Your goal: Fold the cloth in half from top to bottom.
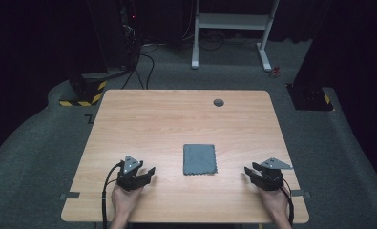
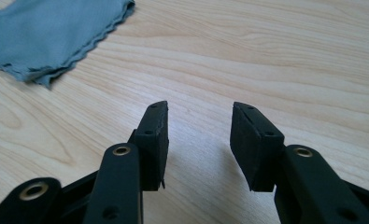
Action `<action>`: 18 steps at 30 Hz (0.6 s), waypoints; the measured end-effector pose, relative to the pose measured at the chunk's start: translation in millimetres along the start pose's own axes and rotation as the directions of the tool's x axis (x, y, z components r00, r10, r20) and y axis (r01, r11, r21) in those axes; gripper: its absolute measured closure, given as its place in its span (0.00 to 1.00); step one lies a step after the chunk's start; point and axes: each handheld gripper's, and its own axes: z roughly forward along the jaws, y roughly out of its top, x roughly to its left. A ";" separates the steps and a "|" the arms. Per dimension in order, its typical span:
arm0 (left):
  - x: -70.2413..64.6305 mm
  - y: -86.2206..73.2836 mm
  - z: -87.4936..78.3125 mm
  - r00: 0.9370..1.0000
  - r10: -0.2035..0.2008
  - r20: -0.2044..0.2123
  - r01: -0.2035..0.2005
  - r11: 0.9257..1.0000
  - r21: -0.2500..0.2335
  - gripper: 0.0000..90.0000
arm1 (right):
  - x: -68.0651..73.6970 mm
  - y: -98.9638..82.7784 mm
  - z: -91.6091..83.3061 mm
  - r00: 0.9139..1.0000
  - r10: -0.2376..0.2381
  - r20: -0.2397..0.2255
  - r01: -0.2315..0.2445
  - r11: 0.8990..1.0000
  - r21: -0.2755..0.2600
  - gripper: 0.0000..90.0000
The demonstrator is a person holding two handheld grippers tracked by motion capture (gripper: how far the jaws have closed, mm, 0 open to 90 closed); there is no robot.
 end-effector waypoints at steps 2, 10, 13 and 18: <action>0.2 -1.5 2.0 1.000 -0.005 -0.001 0.005 1.000 0.018 0.45 | -0.5 0.1 0.1 1.000 0.005 0.006 -0.005 1.000 0.009 0.62; -0.2 0.1 6.7 0.999 0.023 -0.032 -0.020 0.997 0.069 0.41 | 1.7 1.0 3.7 0.998 -0.037 0.044 0.034 0.998 0.059 0.56; -0.7 0.6 7.6 0.999 0.033 -0.036 -0.031 0.997 0.071 0.40 | -0.9 1.3 4.4 0.999 -0.016 0.046 0.013 0.998 0.064 0.48; -2.5 0.2 7.6 0.999 0.029 -0.033 -0.027 0.997 0.073 0.36 | -0.1 1.2 4.5 0.999 -0.017 0.050 0.013 0.998 0.067 0.46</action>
